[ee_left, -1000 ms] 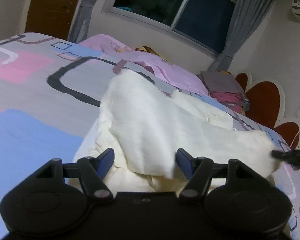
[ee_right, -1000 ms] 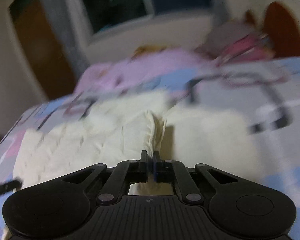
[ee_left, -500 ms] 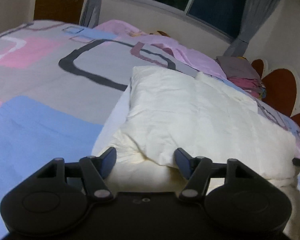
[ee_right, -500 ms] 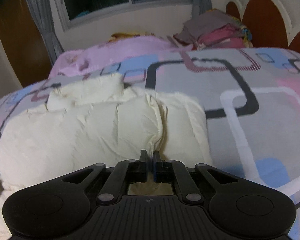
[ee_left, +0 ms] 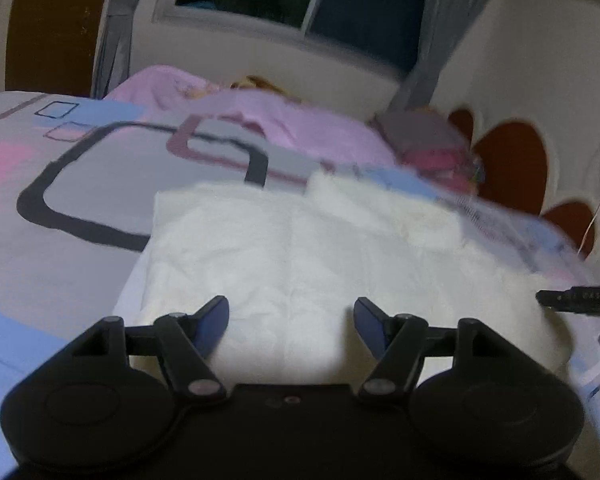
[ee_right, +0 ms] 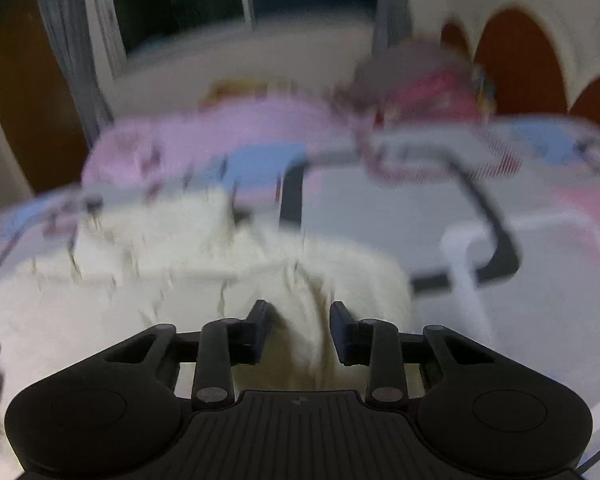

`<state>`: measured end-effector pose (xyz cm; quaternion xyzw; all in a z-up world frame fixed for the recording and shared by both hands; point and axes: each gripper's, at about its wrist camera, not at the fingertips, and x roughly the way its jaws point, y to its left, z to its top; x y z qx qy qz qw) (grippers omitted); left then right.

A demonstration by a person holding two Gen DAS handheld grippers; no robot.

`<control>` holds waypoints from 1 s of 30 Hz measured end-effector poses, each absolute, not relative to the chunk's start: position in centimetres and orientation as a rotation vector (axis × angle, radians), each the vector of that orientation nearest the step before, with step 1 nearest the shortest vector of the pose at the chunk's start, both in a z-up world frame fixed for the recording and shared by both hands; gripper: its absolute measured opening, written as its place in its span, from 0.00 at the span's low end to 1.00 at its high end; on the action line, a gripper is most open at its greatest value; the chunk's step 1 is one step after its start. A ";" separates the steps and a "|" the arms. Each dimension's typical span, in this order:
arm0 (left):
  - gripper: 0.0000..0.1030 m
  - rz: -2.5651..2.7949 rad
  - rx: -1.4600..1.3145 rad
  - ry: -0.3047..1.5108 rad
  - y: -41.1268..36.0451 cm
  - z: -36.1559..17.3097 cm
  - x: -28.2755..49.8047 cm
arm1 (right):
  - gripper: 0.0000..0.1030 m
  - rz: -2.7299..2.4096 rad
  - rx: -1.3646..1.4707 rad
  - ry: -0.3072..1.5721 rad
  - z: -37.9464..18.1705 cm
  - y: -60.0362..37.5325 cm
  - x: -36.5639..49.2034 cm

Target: Fold large clothes

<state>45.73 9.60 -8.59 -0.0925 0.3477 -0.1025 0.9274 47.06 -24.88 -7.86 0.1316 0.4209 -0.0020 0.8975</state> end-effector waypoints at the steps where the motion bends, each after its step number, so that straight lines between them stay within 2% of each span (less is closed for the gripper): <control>1: 0.66 -0.204 -0.168 0.726 9.5 -9.2 45.8 | 0.32 0.010 0.313 0.886 -8.4 -25.0 46.8; 3: 0.67 -0.167 -0.133 0.758 9.8 -10.5 45.3 | 0.32 0.056 0.376 0.906 -9.0 -24.8 45.7; 7: 0.68 -0.149 -0.150 0.764 11.3 -11.0 43.6 | 0.30 0.079 0.331 0.882 -9.6 -23.6 42.9; 13: 0.69 -0.145 -0.115 0.769 11.1 -10.4 44.1 | 0.30 -0.001 0.300 0.783 -8.9 -24.3 43.9; 15: 0.73 -0.141 -0.090 0.773 10.9 -10.6 44.6 | 0.30 0.007 0.257 0.796 -8.8 -24.1 44.9; 20: 0.72 -0.143 -0.116 0.777 11.3 -10.0 44.7 | 0.30 -0.012 0.184 0.811 -8.2 -24.5 45.1; 21: 0.76 -0.138 -0.118 0.752 11.6 -9.2 44.2 | 0.31 -0.050 0.160 0.776 -7.3 -24.6 44.6; 23: 0.86 -0.145 -0.133 0.687 12.2 -7.5 43.8 | 0.56 -0.084 0.143 0.702 -5.5 -25.0 43.7; 26: 0.86 -0.169 -0.128 0.650 11.7 -6.1 45.7 | 0.56 -0.005 0.158 0.696 -4.5 -23.9 44.9; 30: 0.86 -0.223 -0.098 0.683 9.5 -6.4 50.2 | 0.56 0.089 0.111 0.751 -5.9 -20.5 48.4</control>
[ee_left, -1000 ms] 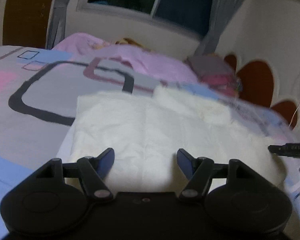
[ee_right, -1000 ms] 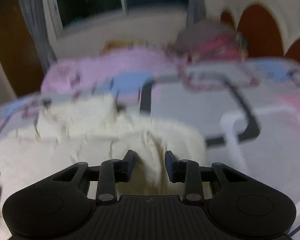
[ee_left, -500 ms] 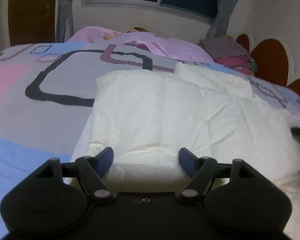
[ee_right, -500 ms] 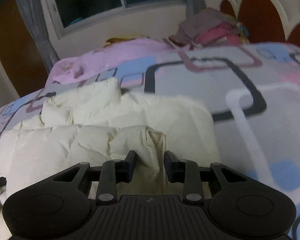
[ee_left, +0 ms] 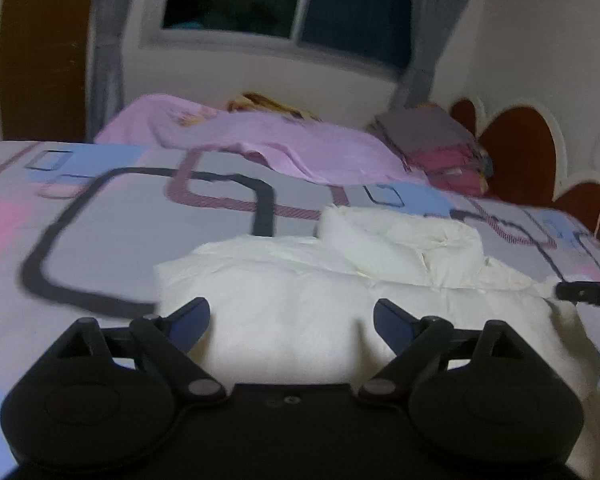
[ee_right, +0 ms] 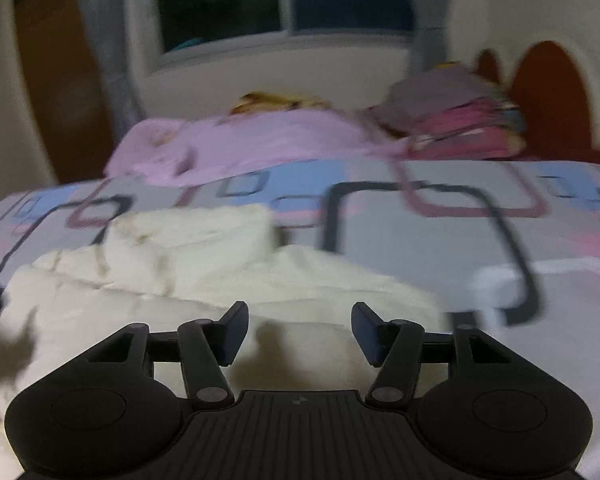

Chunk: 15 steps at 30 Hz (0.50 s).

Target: Fold large clothes

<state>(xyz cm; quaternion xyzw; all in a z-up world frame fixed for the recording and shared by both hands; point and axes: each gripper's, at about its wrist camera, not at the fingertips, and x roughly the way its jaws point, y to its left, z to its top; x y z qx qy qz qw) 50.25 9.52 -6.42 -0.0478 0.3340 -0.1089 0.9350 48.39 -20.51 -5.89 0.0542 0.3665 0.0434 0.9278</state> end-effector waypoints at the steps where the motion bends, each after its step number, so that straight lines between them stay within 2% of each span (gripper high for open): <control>1: 0.87 -0.225 -0.086 0.708 9.1 -7.1 51.4 | 0.56 0.078 0.087 0.775 -6.7 -20.0 49.3; 4: 0.91 -0.187 -0.049 0.803 8.9 -10.3 53.8 | 0.56 0.046 0.072 0.863 -9.5 -19.7 51.3; 5: 0.95 -0.186 -0.043 0.827 9.1 -11.2 54.2 | 0.56 0.045 0.066 0.867 -10.4 -19.7 51.4; 7: 0.96 -0.189 -0.056 0.830 9.5 -12.0 54.2 | 0.56 0.041 0.059 0.869 -11.2 -19.6 51.6; 10: 0.94 -0.170 -0.045 0.830 9.8 -11.6 53.5 | 0.56 0.038 0.033 0.863 -10.9 -19.5 51.5; 11: 0.86 -0.156 -0.045 0.826 9.8 -10.9 53.0 | 0.56 0.021 0.032 0.842 -10.1 -19.6 51.0; 12: 0.85 -0.151 -0.050 0.807 9.8 -10.0 52.1 | 0.56 0.009 0.035 0.803 -9.0 -19.7 50.2; 15: 0.89 -0.217 -0.066 0.731 8.3 -7.2 49.1 | 0.56 0.060 0.096 0.754 -6.4 -19.4 47.5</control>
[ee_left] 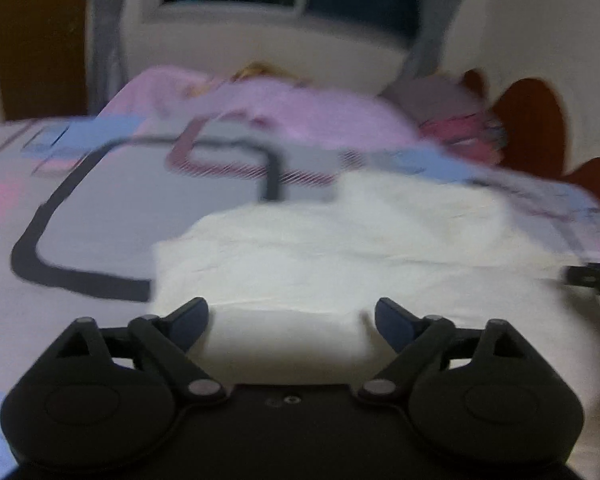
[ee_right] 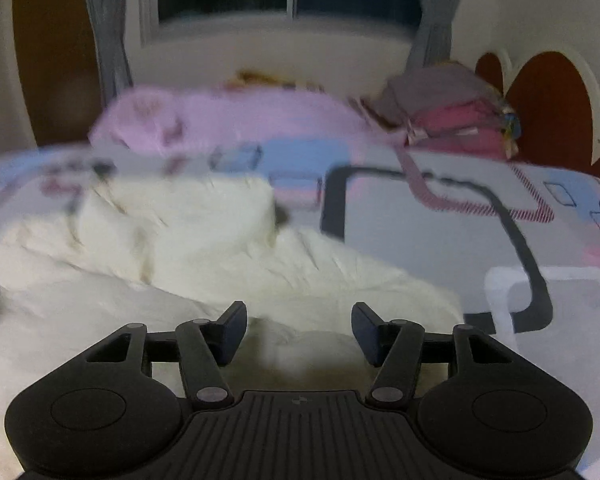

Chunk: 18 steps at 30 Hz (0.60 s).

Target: Fold large clothes

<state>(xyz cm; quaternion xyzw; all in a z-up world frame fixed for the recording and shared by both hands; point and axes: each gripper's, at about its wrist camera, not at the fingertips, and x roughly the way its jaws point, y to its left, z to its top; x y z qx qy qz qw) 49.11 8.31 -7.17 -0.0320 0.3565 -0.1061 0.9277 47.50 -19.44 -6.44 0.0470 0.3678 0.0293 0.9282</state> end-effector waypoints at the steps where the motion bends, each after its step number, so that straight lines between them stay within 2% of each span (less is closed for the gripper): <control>1: 0.89 -0.238 -0.053 0.714 7.2 -6.7 47.9 | 0.56 0.088 0.100 0.751 -6.2 -18.8 46.8; 4: 0.90 -0.327 -0.056 0.714 3.4 -6.6 45.7 | 0.56 0.150 0.058 0.768 -6.5 -16.5 45.0; 8: 0.91 -0.333 0.104 0.763 -0.7 -8.6 45.2 | 0.56 0.143 -0.033 0.795 -8.5 -14.9 44.5; 18: 0.92 -0.270 0.123 0.801 2.8 -9.9 44.2 | 0.56 0.007 0.014 0.858 -9.9 -19.5 43.3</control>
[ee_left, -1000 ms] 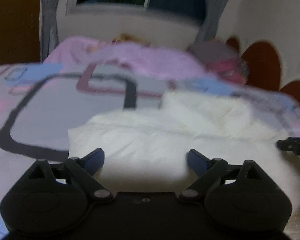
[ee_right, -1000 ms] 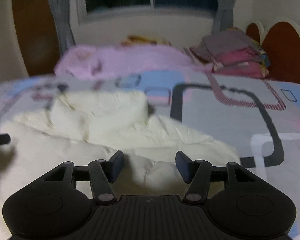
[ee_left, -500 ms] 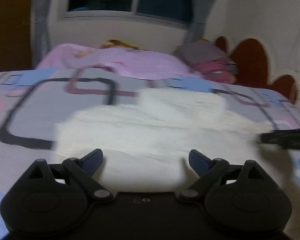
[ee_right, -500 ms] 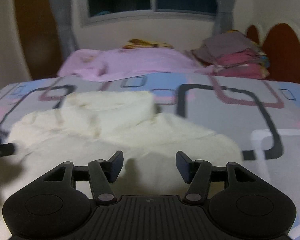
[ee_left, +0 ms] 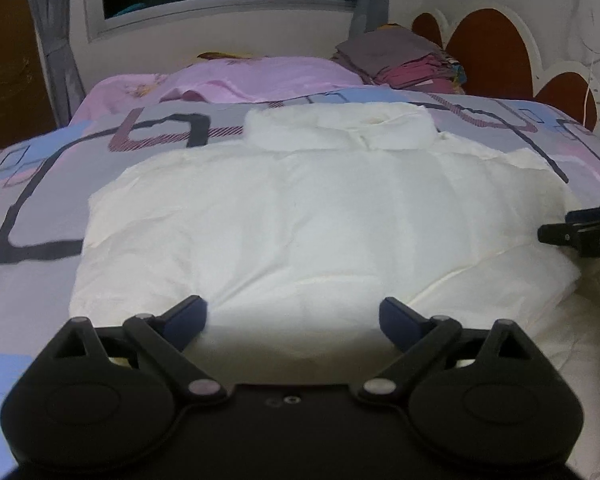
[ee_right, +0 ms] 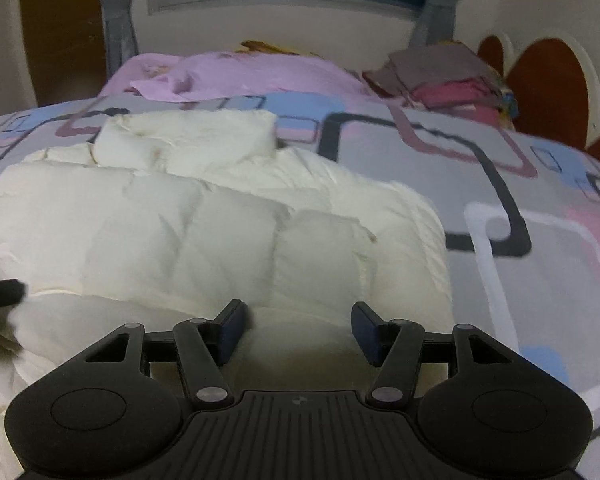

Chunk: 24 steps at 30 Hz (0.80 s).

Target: Fold large clothes

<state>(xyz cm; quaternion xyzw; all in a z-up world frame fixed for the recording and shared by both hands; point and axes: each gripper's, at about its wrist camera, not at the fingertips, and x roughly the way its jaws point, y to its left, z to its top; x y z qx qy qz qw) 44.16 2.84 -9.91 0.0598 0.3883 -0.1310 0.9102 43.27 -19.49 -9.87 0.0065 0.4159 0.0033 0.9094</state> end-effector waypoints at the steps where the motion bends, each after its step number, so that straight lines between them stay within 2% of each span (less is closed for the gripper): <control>1: 0.92 -0.271 0.123 0.802 3.1 -9.9 44.1 | 0.56 0.004 0.013 0.860 -9.8 -19.5 43.2; 11: 0.92 -0.271 0.106 0.796 5.8 -9.2 42.9 | 0.56 -0.052 0.079 0.790 -6.5 -19.8 39.7; 14: 0.98 -0.266 0.097 0.771 6.8 -8.4 41.9 | 0.56 -0.063 0.151 0.761 -5.1 -21.0 37.7; 19: 0.99 -0.238 0.097 0.765 10.2 -7.9 38.6 | 0.56 -0.125 0.249 0.757 -3.8 -24.5 33.2; 24: 0.87 -0.205 0.039 0.819 14.7 -8.5 33.9 | 0.56 -0.184 0.309 0.809 -4.5 -27.8 28.5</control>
